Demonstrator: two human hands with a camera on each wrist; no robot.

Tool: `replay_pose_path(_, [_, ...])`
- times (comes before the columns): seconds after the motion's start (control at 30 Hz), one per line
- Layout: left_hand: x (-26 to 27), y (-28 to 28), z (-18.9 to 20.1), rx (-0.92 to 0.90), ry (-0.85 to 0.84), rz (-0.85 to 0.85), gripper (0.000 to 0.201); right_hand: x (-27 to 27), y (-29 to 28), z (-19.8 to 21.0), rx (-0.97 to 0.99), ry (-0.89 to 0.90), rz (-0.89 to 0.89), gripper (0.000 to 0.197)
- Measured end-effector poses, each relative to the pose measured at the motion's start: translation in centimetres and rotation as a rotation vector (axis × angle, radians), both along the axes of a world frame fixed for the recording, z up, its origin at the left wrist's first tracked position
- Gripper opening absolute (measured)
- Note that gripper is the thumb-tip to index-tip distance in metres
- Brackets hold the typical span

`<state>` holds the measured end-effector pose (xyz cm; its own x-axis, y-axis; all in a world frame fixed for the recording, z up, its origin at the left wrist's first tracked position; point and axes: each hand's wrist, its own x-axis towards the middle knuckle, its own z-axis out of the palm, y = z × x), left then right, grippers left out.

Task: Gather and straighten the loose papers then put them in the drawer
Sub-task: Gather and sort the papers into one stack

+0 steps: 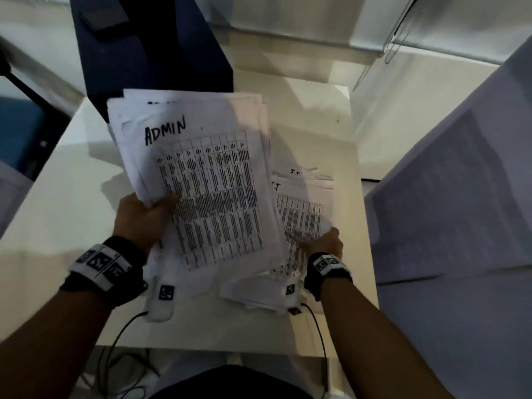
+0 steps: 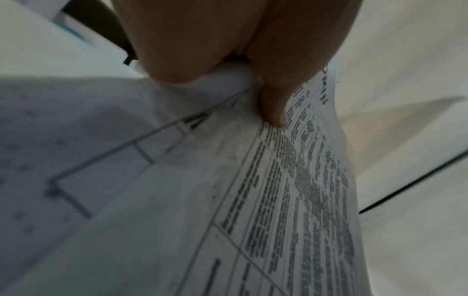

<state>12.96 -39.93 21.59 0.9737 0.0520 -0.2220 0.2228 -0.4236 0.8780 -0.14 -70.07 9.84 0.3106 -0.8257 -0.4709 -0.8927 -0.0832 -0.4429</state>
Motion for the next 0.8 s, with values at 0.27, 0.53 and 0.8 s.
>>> replay_pose_path(0.27, [-0.8,0.0,-2.8,-0.246,0.223,0.012,0.011,0.4,-1.3,1.2,0.122,-0.024,0.078,0.047])
replay_pose_path(0.53, [-2.8,-2.8,-7.3,-0.017,0.263,-0.201,0.036,0.2,-7.1,11.9,-0.326,-0.297,0.332,0.051])
replay_pose_path(0.8, [-3.2,-3.7,-8.4,0.097,0.227,-0.224,0.035,-1.1,-6.9,17.8,-0.073,-0.638,0.263,0.028])
